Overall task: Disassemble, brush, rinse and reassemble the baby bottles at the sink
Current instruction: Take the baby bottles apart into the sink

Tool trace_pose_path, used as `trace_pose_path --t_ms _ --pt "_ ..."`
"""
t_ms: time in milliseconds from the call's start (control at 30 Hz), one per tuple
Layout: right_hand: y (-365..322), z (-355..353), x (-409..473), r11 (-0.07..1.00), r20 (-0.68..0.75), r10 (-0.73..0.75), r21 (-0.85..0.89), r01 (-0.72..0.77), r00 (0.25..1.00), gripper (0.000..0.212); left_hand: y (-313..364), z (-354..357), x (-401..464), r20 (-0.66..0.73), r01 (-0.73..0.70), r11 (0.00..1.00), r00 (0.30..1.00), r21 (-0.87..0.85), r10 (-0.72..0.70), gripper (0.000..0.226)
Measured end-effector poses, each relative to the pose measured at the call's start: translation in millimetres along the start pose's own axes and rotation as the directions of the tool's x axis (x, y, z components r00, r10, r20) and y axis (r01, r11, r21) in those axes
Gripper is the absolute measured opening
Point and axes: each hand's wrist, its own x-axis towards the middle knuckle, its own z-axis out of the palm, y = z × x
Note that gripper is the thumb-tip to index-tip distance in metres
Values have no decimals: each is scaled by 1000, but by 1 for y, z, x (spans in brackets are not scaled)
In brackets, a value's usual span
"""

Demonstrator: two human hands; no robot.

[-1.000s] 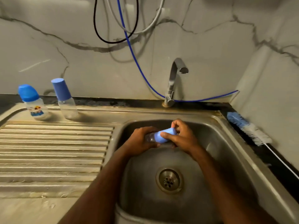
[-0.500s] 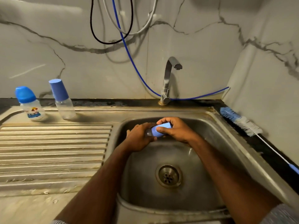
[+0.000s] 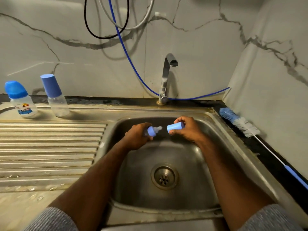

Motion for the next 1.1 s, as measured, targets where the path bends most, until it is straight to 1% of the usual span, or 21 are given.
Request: trace_pose_path --t_ms 67,100,200,267,333,367,433,500,600,667,733,867,967,1033,1100 --pt "23 -2 -4 994 -45 103 -19 -104 994 33 2 1 0 -74 34 994 996 -106 -42 49" --pt "34 -2 -7 986 -53 159 -44 -162 986 30 4 2 -1 -87 31 989 995 -145 -43 45" --pt "58 2 -14 944 -46 260 -197 -264 964 31 6 6 -2 -38 -3 969 999 -246 -7 39" --pt "65 5 -15 911 -12 276 -317 -265 961 36 7 10 -3 -8 -42 951 999 -305 42 38" --pt "68 7 -17 870 37 273 -437 -230 961 42 11 12 -5 12 -68 935 997 -347 77 41" --pt "67 7 -19 855 45 272 -470 -221 961 44 12 14 -4 17 -78 930 996 -359 90 43" --pt "67 8 -22 840 25 304 -478 -256 952 52 11 17 -2 22 -95 927 994 -362 110 44" --pt "68 8 -23 831 -37 326 -466 -305 945 57 10 19 -1 45 -106 926 990 -362 130 44" --pt "63 5 -27 786 -91 333 -524 -330 938 50 10 21 -1 69 -119 924 986 -362 154 44" --pt "60 3 -29 755 -125 343 -554 -352 931 46 9 21 0 57 -123 924 986 -363 154 44" --pt "56 1 -30 715 -130 363 -596 -365 923 44 8 20 1 41 -110 925 990 -362 134 44" --pt "54 -2 -27 686 -119 378 -630 -364 918 42 6 21 1 25 -71 927 996 -369 86 43" --pt "60 -2 -26 691 -141 360 -623 -365 922 39 3 21 2 22 -63 926 997 -373 76 41" --pt "63 -1 -28 687 -114 344 -646 -333 932 43 3 21 3 24 -55 927 997 -370 69 40" --pt "63 0 -27 681 -92 305 -674 -285 948 55 3 20 3 16 -58 929 998 -366 68 39"
